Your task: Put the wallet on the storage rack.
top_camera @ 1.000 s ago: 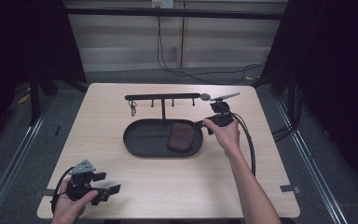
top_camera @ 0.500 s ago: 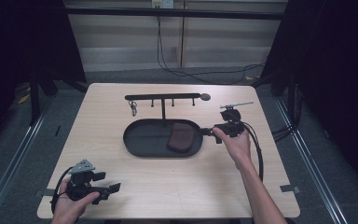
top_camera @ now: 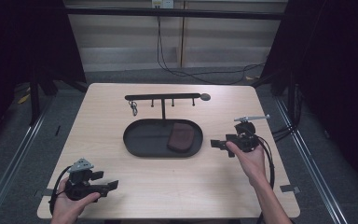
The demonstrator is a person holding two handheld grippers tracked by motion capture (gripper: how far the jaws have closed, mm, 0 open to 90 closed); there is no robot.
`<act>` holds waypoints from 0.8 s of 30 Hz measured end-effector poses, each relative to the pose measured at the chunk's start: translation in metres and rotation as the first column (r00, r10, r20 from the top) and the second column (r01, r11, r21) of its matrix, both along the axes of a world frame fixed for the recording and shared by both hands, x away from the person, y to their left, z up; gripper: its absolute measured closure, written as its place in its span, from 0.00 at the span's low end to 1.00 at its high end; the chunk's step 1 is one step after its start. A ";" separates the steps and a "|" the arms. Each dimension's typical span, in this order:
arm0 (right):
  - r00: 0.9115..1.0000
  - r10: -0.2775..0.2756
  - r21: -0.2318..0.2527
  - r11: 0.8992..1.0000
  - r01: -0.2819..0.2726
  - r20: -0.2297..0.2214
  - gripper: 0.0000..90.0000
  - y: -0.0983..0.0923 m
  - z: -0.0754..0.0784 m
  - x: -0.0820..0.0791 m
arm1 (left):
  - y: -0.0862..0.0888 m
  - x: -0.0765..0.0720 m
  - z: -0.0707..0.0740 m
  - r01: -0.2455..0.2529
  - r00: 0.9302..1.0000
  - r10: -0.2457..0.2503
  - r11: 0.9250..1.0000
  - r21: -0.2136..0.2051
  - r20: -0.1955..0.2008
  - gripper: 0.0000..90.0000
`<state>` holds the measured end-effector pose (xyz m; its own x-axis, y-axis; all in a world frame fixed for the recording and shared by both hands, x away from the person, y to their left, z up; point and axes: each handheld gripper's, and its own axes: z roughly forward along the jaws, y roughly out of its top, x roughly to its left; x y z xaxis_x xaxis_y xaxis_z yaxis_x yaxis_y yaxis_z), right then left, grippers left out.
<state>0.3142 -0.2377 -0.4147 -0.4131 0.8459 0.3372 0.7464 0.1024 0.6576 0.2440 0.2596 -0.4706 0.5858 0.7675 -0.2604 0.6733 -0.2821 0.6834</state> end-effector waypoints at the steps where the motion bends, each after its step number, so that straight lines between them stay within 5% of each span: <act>1: 1.000 0.000 -0.001 1.000 0.000 0.001 0.21 -0.001 -0.001 -0.003 | 0.001 0.001 0.000 0.004 1.000 -0.004 1.000 -0.003 -0.003 0.27; 16: 0.999 -0.033 -0.035 0.999 0.033 0.017 0.24 -0.026 -0.017 -0.057 | 0.001 0.000 0.001 0.059 0.998 -0.059 0.998 -0.011 0.014 0.43; 22: 0.998 -0.050 -0.043 0.998 0.052 0.034 0.23 -0.035 -0.026 -0.075 | 0.003 -0.002 0.002 0.029 0.997 -0.027 0.999 -0.028 0.076 0.46; 24: 0.998 -0.051 -0.040 0.998 0.053 0.041 0.22 -0.039 -0.031 -0.081 | 0.004 -0.001 0.003 0.022 0.998 -0.020 0.999 -0.036 0.055 0.44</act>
<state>0.2331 -0.2767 -0.4462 -0.3805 0.8795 0.2858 0.7250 0.0918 0.6826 0.2432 0.2634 -0.4671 0.6158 0.7456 -0.2547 0.6286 -0.2700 0.7294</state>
